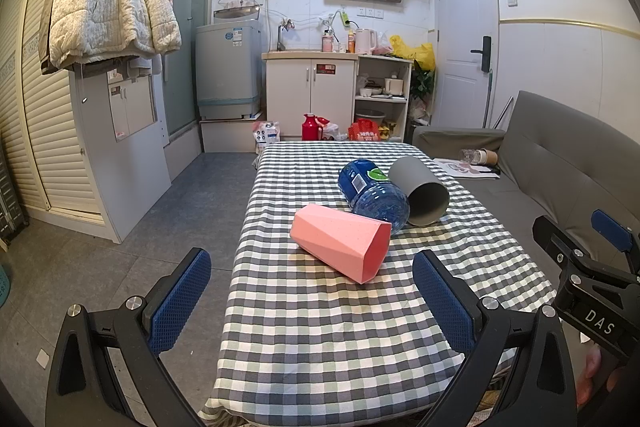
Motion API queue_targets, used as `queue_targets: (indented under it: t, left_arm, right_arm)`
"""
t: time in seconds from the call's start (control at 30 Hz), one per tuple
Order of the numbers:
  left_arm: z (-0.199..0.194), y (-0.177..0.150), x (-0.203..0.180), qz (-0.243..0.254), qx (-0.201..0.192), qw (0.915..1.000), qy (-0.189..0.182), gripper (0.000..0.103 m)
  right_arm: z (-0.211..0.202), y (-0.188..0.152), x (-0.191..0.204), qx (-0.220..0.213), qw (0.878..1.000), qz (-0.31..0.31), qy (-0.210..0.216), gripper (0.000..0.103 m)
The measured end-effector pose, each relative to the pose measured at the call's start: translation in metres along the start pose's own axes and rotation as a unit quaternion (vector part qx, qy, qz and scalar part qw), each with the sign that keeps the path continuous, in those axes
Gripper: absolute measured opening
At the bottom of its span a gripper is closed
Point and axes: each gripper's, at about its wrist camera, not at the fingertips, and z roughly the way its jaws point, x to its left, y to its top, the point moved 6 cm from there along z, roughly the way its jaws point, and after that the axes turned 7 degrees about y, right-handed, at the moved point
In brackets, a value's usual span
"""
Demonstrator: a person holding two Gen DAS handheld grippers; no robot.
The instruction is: Flip cup upside down
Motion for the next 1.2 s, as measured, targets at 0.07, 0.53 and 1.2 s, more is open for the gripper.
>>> queue_targets:
  t: [0.07,0.53,1.2]
  left_arm:
    - [-0.001,0.001,0.0,0.0,0.0,1.0,0.0,0.103]
    - [-0.002,0.0,0.0,0.0,0.0,1.0,0.0,0.103]
    - [0.003,-0.004,0.009,-0.003,0.006,1.0,0.003,0.103]
  right_arm:
    - [0.0,0.0,0.0,0.0,1.0,0.0,0.0,0.103]
    - [0.001,0.0,0.001,0.001,1.0,0.0,0.0,0.103]
    - [0.004,-0.003,0.011,0.003,1.0,-0.006,0.002,0.103]
